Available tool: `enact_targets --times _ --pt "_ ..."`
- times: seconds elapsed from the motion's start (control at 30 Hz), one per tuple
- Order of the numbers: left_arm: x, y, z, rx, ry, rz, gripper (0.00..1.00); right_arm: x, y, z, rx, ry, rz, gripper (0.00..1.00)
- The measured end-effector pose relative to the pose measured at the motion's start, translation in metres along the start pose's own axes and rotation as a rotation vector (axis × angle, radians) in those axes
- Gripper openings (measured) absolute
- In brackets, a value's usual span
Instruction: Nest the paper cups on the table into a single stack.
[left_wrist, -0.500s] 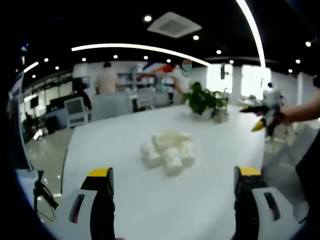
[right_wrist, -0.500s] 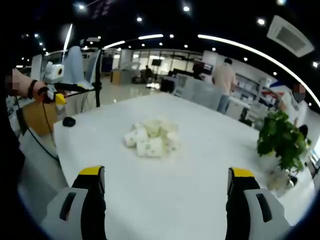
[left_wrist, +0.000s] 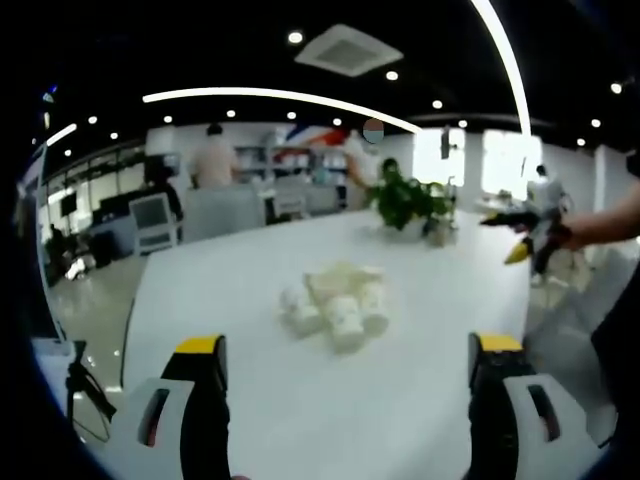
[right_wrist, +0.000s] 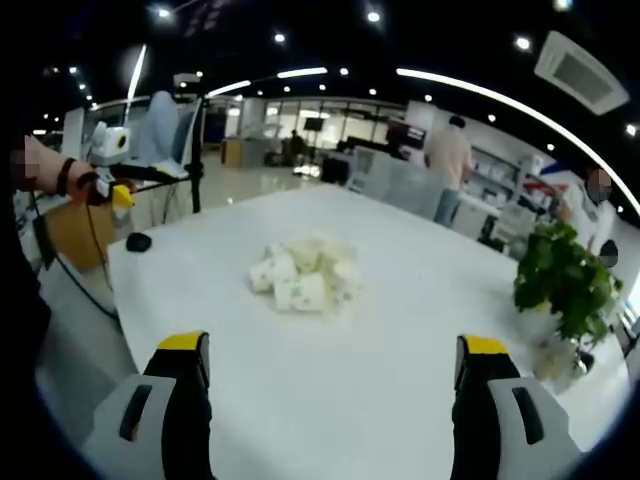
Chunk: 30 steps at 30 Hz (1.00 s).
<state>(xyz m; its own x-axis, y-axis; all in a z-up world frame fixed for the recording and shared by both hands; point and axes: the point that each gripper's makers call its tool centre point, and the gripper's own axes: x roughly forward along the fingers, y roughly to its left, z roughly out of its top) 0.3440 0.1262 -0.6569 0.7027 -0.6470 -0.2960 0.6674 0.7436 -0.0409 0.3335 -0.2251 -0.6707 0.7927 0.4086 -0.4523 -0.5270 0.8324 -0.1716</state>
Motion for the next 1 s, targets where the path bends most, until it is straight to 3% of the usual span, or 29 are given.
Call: enact_targets --times 1.0 --pt "-0.0002 0.0012 -0.0067 -0.008 0.018 0.0 0.99 0.0044 0.0042 -0.0031 0.001 0.006 0.018 1.0"
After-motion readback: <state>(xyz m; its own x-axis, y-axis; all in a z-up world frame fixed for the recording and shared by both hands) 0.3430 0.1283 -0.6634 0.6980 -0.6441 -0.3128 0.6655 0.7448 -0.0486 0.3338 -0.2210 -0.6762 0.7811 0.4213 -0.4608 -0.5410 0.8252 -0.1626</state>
